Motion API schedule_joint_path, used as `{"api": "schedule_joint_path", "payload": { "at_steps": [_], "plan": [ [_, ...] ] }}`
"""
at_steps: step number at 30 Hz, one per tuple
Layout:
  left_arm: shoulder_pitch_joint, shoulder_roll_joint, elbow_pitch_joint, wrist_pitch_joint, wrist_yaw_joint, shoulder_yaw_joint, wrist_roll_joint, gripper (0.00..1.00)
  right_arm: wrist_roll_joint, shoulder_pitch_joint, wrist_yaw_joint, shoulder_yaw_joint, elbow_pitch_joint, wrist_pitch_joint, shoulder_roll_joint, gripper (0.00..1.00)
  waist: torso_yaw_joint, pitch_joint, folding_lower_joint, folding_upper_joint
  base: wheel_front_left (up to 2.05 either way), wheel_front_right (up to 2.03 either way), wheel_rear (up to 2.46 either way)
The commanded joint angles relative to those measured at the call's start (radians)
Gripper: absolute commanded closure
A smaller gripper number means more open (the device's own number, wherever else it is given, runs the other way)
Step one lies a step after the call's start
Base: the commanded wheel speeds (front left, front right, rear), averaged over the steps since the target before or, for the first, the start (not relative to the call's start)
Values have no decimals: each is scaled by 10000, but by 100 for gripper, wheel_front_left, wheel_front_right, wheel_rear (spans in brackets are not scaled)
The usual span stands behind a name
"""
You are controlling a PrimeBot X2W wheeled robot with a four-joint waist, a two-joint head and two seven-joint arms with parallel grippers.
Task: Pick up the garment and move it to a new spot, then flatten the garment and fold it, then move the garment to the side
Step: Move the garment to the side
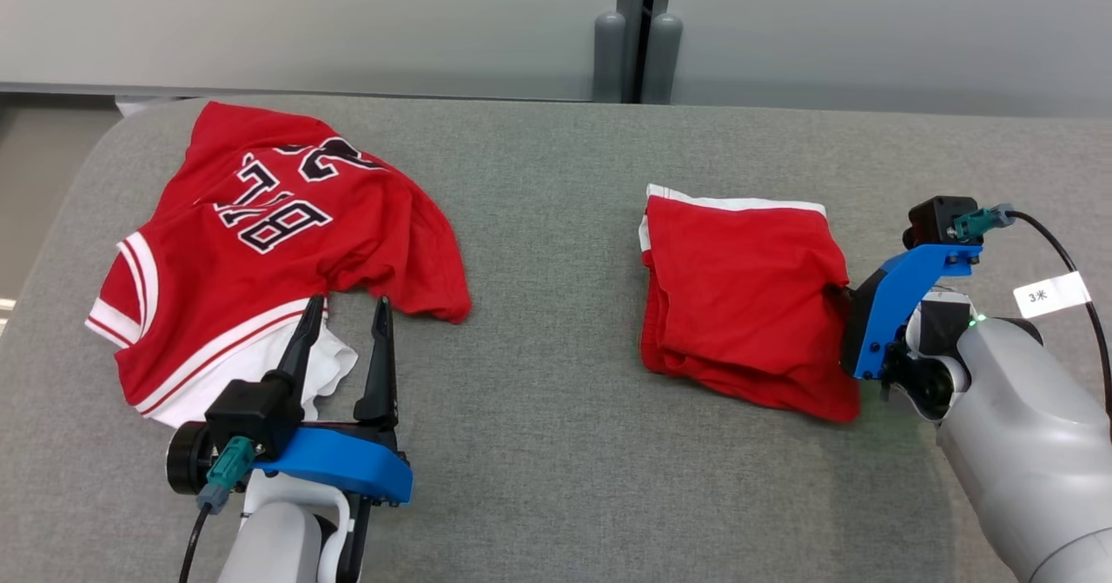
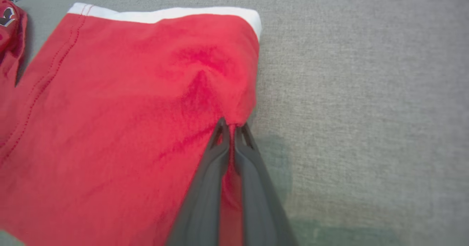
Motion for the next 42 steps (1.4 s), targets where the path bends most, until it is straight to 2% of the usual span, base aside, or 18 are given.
{"api": "schedule_joint_path", "payload": {
  "at_steps": [1, 10, 18, 22, 27, 31, 42],
  "plan": [
    [-91, -4, 7, -26, -19, -56, 73, 0, 68, -23, 1, 92, -50, -128, -104, 100, -180, -146, 0, 0, 0, 0, 0],
    [-133, 18, 1, -26, -22, -873, -97, 0, 657, -157, 1, 763, -203, -470, -54, 100, -1399, -426, 0, 0, 0, 0, 0],
    [-325, 203, 80, -26, -21, -1201, -178, 0, 1255, -184, 1, 1255, -362, -823, -30, 100, -2720, -338, 0, 0, 0, 0, 0],
    [-459, 229, 150, -26, -22, -1422, -231, 0, 1495, -267, 1, 1446, -330, -1074, -141, 100, -3125, -223, 0, 0, 0, 0, 0],
    [-650, 253, 198, -26, -22, -1625, -227, 0, 1618, -531, 1, 1767, -246, -1231, -425, 100, -3320, 129, 0, 0, 0, 0, 0],
    [-876, 364, 214, -26, -21, -1723, -175, 0, 1439, -1154, 1, 2055, -19, -1414, -938, 100, -3260, 633, 0, 0, 0, 0, 0],
    [-1649, 623, 97, -26, 28, -1510, -144, 0, -33, -3439, -1, 2913, 1345, -1760, -2203, 100, -2639, 2084, 0, 0, 0, 0, 0]
  ]
}}
